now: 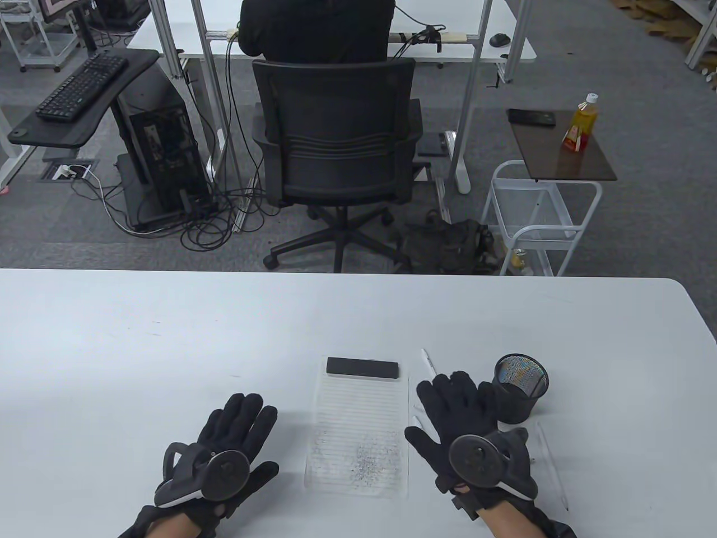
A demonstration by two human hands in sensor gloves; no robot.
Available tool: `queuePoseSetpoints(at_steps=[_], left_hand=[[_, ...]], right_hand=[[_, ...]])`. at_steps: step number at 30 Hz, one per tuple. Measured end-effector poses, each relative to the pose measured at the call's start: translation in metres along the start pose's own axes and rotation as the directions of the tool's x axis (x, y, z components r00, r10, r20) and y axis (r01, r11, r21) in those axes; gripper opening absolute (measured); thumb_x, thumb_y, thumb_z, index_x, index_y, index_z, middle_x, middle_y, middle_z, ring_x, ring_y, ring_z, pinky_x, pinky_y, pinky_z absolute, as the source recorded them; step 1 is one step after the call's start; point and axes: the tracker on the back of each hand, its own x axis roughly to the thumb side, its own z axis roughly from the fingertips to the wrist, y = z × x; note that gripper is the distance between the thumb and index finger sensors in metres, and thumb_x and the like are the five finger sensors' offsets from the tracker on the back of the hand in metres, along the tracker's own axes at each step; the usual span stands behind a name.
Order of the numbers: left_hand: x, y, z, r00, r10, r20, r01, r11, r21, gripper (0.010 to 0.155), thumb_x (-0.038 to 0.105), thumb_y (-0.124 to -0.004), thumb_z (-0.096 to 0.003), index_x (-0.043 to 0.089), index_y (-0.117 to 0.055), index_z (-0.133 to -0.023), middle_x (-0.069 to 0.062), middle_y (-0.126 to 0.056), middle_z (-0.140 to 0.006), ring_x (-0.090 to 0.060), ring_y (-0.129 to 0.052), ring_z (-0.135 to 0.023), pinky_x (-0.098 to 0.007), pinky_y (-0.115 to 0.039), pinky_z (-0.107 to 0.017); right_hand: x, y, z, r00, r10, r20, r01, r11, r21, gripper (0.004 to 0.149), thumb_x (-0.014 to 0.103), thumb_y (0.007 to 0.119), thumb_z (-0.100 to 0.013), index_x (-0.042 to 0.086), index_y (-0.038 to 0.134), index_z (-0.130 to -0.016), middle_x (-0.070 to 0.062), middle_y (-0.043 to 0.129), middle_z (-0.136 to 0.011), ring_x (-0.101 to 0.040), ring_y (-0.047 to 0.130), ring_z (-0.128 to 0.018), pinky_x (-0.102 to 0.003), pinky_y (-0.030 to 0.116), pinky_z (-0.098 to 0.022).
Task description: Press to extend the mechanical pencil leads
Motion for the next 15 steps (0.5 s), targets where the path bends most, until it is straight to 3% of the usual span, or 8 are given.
queuePoseSetpoints(at_steps=[2, 7, 15], left_hand=[[0.0, 0.001, 0.0, 1.0, 0.001, -0.001, -0.001, 1.0, 0.013, 0.088, 0.063, -0.064, -0.0457, 0.025, -0.024, -0.114, -0.013, -0.021, -0.12, -0.048, -0.028, -0.111, -0.065, -0.04, -0.077], [0.0, 0.001, 0.002, 1.0, 0.015, -0.003, -0.015, 0.999, 0.03, 0.089, 0.064, -0.064, -0.0456, 0.025, -0.022, -0.114, -0.013, -0.018, -0.12, -0.048, -0.027, -0.111, -0.065, -0.039, -0.077], [0.001, 0.002, 0.002, 1.0, 0.021, 0.002, -0.021, 0.999, 0.046, 0.091, 0.065, -0.064, -0.0451, 0.026, -0.02, -0.114, -0.012, -0.015, -0.119, -0.048, -0.025, -0.111, -0.065, -0.038, -0.077]], right_hand=[[-0.003, 0.002, 0.008, 1.0, -0.006, -0.005, 0.006, 0.996, 0.083, 0.08, 0.058, 0.083, -0.052, 0.014, 0.056, -0.113, -0.025, 0.053, -0.113, -0.063, 0.045, -0.103, -0.081, 0.031, -0.065], [0.011, 0.007, 0.017, 0.998, 0.044, 0.042, -0.049, 0.992, 0.114, 0.085, 0.062, 0.08, -0.052, 0.016, 0.046, -0.116, -0.024, 0.041, -0.117, -0.063, 0.033, -0.105, -0.081, 0.024, -0.064], [0.01, 0.023, 0.021, 0.998, 0.022, 0.064, -0.033, 0.983, 0.178, 0.087, 0.062, 0.079, -0.051, 0.017, 0.042, -0.116, -0.023, 0.036, -0.118, -0.062, 0.028, -0.105, -0.08, 0.022, -0.064]])
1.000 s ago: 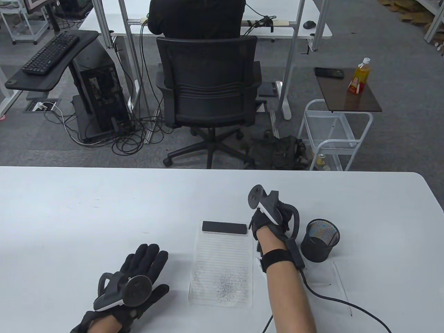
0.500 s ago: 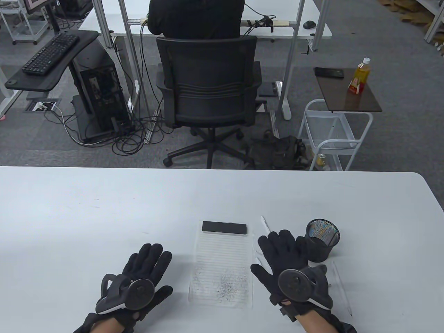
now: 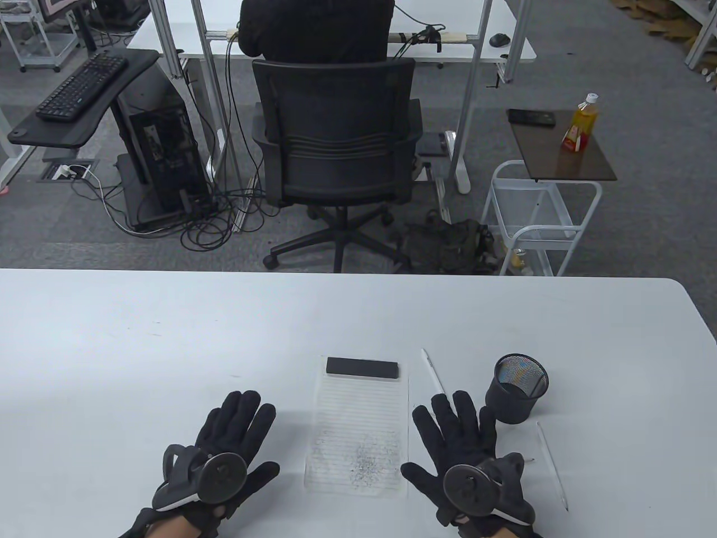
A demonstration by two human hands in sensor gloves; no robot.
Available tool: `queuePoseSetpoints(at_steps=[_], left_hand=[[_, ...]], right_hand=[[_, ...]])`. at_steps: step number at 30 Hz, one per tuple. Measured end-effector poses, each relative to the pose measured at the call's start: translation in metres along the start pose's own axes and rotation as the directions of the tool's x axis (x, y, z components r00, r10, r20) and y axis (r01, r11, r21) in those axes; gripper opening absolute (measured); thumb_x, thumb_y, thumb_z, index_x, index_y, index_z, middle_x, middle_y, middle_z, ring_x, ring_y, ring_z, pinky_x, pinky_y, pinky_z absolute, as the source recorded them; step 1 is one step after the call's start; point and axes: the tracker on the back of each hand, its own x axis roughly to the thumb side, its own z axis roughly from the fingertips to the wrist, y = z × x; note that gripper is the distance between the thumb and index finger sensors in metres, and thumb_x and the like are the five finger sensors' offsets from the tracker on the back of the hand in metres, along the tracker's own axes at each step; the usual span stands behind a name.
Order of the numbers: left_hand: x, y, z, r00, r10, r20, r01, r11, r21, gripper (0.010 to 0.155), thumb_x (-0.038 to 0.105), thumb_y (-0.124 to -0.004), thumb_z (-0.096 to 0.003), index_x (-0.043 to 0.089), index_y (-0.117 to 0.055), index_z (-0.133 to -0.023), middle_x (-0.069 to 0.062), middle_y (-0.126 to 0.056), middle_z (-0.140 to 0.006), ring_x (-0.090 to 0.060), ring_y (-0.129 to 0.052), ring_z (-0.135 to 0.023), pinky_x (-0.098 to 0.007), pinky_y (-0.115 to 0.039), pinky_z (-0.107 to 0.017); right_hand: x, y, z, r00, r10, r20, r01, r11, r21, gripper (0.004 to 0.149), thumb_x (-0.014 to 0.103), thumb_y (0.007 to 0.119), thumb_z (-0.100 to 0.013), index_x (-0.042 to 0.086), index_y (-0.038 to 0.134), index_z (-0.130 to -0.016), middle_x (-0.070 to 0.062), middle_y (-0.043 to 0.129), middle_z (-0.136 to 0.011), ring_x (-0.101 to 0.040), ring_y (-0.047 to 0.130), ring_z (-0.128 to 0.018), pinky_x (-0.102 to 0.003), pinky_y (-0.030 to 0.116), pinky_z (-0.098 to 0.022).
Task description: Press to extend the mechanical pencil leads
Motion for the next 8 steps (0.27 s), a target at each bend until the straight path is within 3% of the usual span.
queuePoseSetpoints(at_steps=[8], left_hand=[[-0.0018, 0.0001, 0.0008, 1.0, -0.009, -0.008, 0.009, 1.0, 0.0, 0.091, 0.065, -0.065, -0.0449, 0.026, -0.02, -0.114, -0.012, -0.015, -0.119, -0.049, -0.026, -0.111, -0.065, -0.038, -0.077]], right_hand=[[-0.007, 0.0071, 0.0004, 0.999, -0.031, -0.024, 0.032, 0.999, 0.038, 0.086, 0.061, 0.079, -0.052, 0.016, 0.043, -0.116, -0.024, 0.037, -0.117, -0.062, 0.029, -0.105, -0.08, 0.022, -0.064]])
